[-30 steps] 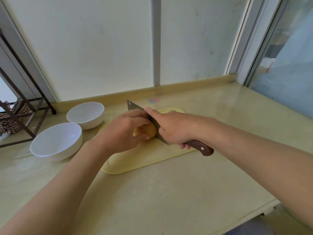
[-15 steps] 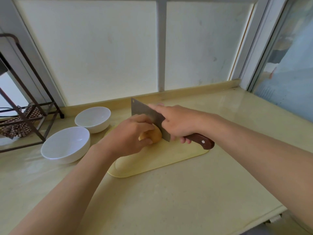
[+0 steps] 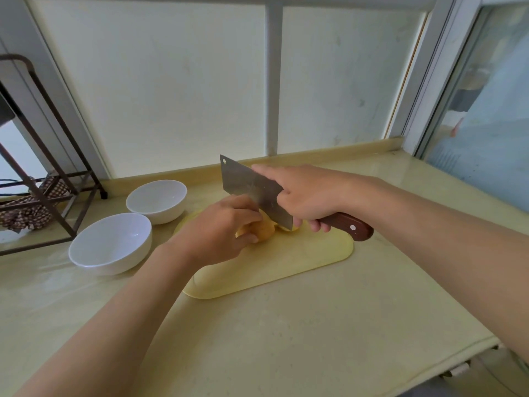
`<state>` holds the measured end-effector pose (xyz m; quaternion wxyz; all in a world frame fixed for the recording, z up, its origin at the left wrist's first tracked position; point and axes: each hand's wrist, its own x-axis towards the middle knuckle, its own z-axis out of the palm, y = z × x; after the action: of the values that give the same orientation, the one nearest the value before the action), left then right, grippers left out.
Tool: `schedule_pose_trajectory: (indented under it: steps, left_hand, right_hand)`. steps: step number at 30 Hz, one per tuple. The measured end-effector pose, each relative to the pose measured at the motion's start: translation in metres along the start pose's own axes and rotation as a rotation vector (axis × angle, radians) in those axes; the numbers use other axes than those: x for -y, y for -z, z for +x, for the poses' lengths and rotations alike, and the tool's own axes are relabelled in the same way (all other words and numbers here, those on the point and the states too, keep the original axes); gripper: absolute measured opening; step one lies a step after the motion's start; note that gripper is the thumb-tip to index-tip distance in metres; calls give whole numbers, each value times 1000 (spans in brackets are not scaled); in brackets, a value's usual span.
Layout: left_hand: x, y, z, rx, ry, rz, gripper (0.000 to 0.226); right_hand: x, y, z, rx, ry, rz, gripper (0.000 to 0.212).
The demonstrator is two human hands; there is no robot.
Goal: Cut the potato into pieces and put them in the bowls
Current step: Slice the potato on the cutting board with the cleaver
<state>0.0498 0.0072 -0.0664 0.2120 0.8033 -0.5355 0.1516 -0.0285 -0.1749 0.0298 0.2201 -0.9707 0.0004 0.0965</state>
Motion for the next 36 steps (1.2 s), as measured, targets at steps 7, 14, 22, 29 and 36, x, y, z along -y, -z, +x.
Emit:
schedule_pose_trajectory:
  steps: [7,14,22,29,36]
  left_hand:
    - [0,0,0,-5,-8,18,31]
    - [2,-1,-1,-6,-12,24,28]
    - [4,-1,-1,12,-10,-10,31]
    - [3,-1,0,15,-10,-4,31]
    - [3,-1,0,7,-2,17,32]
  right_hand:
    - [1,6,-6,-21,18,4,84]
    - [3,6,-8,-29,19,0,83]
    - [6,5,-10,-18,34,6,81]
    - [7,3,-13,-24,34,7,80]
    - [10,0,-16,-15,32,-30,77]
